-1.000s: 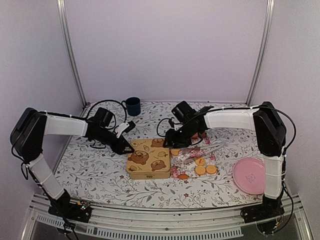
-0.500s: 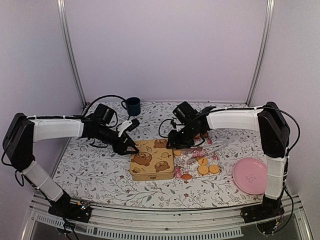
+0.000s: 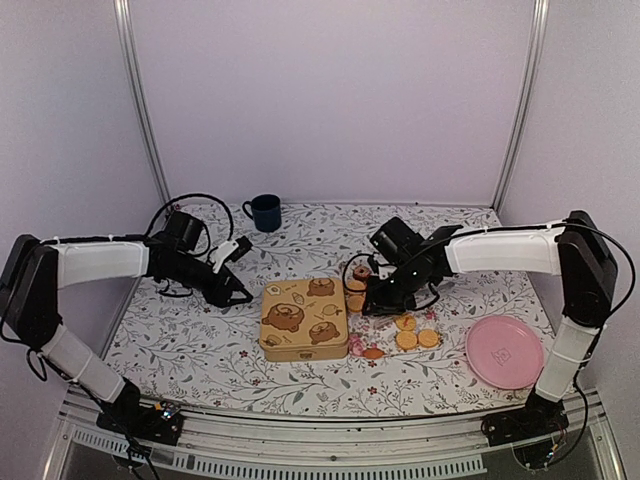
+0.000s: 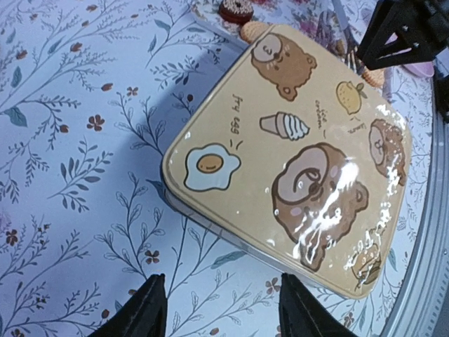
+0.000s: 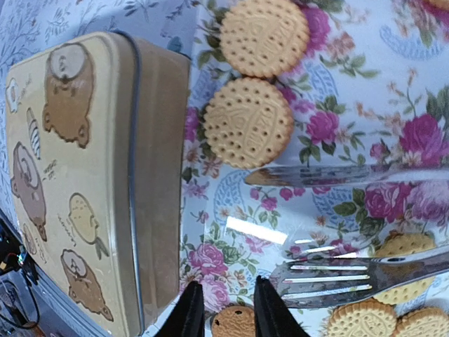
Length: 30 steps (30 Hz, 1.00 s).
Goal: Pack the cookies
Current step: Adjust the box lid on the packing box.
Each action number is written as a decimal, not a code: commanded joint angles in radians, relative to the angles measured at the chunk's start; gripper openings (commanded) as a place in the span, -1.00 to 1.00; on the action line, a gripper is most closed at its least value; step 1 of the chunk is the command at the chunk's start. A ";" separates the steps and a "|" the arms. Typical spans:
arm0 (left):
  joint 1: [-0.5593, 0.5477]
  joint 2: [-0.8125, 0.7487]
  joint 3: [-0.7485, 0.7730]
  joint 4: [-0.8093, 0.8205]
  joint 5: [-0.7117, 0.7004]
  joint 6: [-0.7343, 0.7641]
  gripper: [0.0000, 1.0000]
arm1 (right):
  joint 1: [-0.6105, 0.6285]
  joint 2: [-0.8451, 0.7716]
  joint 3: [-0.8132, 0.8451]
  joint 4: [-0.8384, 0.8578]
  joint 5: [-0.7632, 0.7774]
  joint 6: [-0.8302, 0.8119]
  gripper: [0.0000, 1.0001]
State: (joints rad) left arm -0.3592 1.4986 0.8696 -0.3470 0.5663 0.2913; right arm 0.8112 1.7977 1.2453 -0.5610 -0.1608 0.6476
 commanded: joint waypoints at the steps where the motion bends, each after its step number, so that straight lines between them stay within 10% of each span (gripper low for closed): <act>1: -0.025 0.018 -0.060 0.047 -0.074 -0.031 0.10 | 0.016 0.035 -0.017 0.029 -0.023 0.034 -0.59; 21: -0.107 0.035 -0.065 0.109 -0.161 -0.060 0.08 | 0.085 0.126 -0.057 0.329 -0.261 0.145 -0.95; 30: -0.118 0.072 -0.037 0.111 -0.146 -0.064 0.07 | 0.040 0.020 -0.071 0.107 -0.053 0.111 -0.96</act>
State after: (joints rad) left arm -0.4564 1.5417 0.8017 -0.2531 0.4026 0.2337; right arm 0.8726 1.9152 1.1950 -0.3714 -0.3115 0.7708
